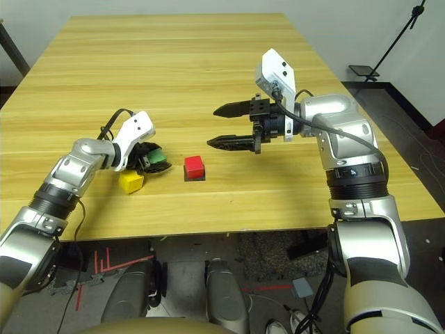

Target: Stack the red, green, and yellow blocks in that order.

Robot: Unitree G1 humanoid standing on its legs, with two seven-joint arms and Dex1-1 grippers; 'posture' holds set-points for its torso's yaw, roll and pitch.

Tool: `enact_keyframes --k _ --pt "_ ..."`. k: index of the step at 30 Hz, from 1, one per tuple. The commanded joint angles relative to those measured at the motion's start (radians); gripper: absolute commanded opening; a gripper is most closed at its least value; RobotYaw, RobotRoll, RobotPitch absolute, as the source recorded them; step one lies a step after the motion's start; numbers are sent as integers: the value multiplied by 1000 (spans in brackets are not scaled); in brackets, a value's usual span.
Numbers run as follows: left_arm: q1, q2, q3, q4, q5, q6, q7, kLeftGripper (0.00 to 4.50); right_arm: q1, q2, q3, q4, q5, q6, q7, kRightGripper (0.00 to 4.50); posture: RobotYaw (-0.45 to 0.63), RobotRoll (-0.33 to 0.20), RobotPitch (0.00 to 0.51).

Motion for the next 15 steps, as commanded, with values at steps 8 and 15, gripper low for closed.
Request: enact_keyframes --k 8,15 --pt "-103 7 9 -173 -41 159 -59 2089 30 -25 -28 56 -4 -36 -18 4500 254 -94 76" --pt "-154 -83 -28 -301 -99 300 -43 2089 77 -33 -35 37 2 -29 -38 4500 229 -82 81"
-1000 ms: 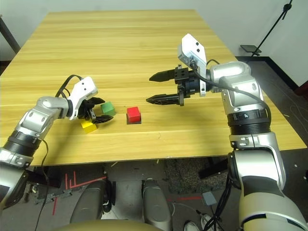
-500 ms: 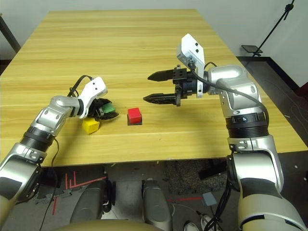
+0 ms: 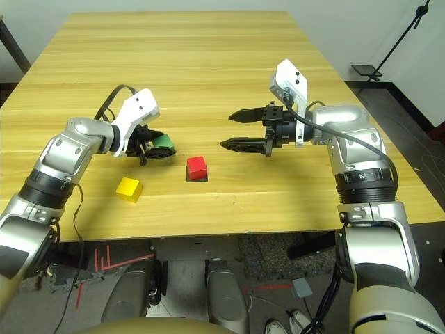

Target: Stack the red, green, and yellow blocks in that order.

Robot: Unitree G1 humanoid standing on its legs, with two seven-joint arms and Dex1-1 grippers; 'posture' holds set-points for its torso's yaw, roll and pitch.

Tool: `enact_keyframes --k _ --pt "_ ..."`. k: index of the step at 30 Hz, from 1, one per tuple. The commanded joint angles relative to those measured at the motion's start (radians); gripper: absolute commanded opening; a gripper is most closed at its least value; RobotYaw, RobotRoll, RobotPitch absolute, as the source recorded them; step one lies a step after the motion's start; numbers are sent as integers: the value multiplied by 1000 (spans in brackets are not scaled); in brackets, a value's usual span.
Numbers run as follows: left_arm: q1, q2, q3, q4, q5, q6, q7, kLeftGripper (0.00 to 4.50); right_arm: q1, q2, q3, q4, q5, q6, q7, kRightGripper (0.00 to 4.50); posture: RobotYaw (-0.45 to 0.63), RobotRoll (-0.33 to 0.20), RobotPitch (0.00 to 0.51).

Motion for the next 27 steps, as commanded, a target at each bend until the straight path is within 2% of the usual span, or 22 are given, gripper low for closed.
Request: enact_keyframes --k 1,7,27 --pt "-14 -37 -40 -31 -17 53 13 2089 33 -9 -16 -19 5 4 -17 4500 227 -80 81" --pt "-8 -87 -80 17 -2 7 28 2089 68 -14 -27 -61 19 22 -32 4500 201 -73 89" --pt "2 -111 -113 174 31 -168 14 2089 139 -23 -55 -158 57 77 -81 4500 161 -59 113"
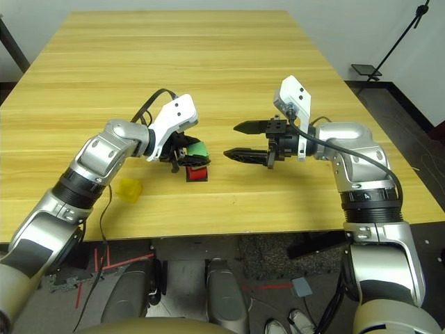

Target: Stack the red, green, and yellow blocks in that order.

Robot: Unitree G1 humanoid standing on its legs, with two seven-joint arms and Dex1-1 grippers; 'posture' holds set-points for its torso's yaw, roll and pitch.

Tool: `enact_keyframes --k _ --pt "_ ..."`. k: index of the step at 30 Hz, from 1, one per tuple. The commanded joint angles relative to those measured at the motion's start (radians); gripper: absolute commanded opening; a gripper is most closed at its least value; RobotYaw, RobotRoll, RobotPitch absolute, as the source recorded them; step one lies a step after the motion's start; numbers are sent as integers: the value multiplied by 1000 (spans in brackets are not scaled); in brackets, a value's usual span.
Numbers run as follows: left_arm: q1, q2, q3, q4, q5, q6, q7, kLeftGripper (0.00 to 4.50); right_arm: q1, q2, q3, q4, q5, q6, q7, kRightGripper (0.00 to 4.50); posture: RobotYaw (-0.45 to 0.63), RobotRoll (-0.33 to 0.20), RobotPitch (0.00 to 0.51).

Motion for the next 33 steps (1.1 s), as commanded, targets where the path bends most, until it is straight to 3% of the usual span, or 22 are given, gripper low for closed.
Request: enact_keyframes --k 1,8,16,27,33 --pt "6 -4 -14 30 14 -28 -10 2089 12 -11 -18 -30 19 12 -9 4500 158 -59 114" --pt "10 -6 -18 69 27 -47 -19 2089 23 -13 -24 -44 24 20 -21 4500 153 -58 119" --pt "25 16 21 -40 5 39 -5 4464 17 -14 -18 -33 31 10 -26 4500 183 -68 102" --pt "200 190 224 -635 -87 595 197 4464 -49 0 11 48 15 -28 0 4500 259 -87 87" --pt "394 181 345 -859 -51 822 394 4464 -94 19 37 105 -2 -46 27 4500 306 -101 101"
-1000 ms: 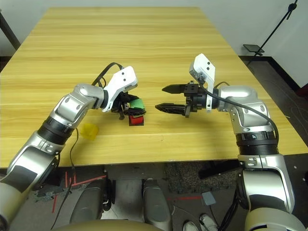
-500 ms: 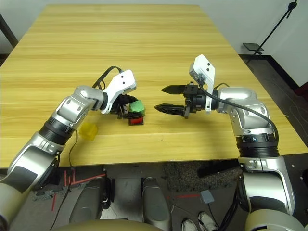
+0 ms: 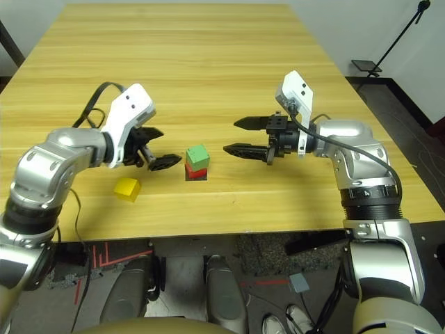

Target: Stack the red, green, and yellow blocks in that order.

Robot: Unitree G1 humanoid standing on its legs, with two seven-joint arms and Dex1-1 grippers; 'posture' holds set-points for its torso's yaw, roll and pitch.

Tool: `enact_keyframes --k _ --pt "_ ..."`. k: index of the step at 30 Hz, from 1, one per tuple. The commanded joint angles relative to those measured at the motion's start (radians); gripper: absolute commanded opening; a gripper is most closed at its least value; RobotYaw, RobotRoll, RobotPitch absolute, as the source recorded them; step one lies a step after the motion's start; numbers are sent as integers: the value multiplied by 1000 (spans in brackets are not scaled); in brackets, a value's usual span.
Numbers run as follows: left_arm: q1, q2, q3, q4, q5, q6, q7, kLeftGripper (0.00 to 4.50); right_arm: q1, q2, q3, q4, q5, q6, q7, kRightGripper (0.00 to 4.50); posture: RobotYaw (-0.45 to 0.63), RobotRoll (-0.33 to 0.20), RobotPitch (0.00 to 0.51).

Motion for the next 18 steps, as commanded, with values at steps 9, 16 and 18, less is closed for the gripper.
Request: enact_keyframes --k 9,16,18 --pt "232 -73 134 -230 -4 217 219 4464 -75 38 51 87 -40 -38 51 4500 353 -111 114" --pt "309 -68 164 -199 -26 149 235 4464 -96 53 58 116 -53 -50 62 4500 359 -115 118" --pt "320 -78 166 -186 -33 134 242 4287 -94 55 58 116 -53 -51 62 4500 359 -114 118"
